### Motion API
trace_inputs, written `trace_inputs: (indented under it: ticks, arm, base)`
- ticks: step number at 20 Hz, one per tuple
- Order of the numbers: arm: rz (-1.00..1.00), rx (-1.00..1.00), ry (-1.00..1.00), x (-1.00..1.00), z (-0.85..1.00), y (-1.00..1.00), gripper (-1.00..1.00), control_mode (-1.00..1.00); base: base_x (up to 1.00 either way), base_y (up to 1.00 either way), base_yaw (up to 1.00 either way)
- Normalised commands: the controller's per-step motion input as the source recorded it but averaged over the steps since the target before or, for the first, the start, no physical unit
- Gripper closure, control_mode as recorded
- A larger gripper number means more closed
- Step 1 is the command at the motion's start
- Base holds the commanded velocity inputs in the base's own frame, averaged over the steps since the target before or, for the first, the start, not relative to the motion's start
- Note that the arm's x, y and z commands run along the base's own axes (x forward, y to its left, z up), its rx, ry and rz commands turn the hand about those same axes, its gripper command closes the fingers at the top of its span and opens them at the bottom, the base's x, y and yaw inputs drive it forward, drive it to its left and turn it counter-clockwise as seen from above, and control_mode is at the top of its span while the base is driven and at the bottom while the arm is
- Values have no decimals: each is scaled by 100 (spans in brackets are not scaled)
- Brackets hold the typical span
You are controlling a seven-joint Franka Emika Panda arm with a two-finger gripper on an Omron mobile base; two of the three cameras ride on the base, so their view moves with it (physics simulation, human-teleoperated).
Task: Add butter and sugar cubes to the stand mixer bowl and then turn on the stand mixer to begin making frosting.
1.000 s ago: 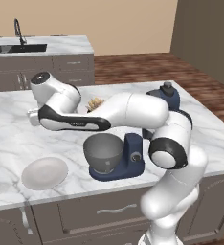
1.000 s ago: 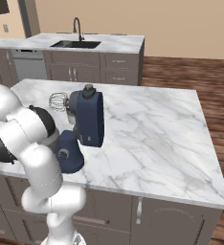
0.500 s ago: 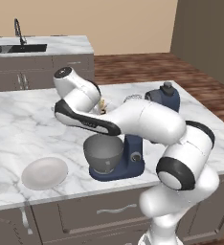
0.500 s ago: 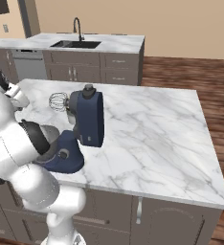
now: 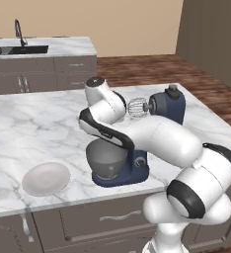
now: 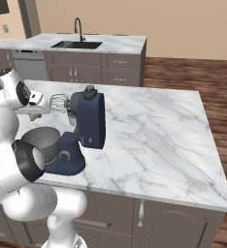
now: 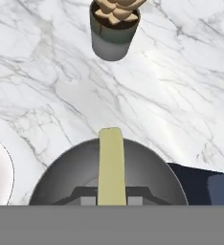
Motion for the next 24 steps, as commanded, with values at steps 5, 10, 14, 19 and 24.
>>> trace_inputs:
  ticks: [5, 10, 14, 19, 24]
  arm:
    - [35, 1, 0, 2, -38, -22, 100, -100]
    - [6, 3, -1, 0, -31, 10, 100, -100]
    - [0, 0, -8, 5, -18, 0, 100, -100]
    - [0, 0, -2, 9, -24, 0, 100, -100]
    - [0, 1, 0, 0, -21, 0, 100, -100]
  base:
    - [0, 0, 0]
    - [0, 0, 0]
    - [0, 0, 0]
    - [0, 0, 0]
    - [0, 0, 0]
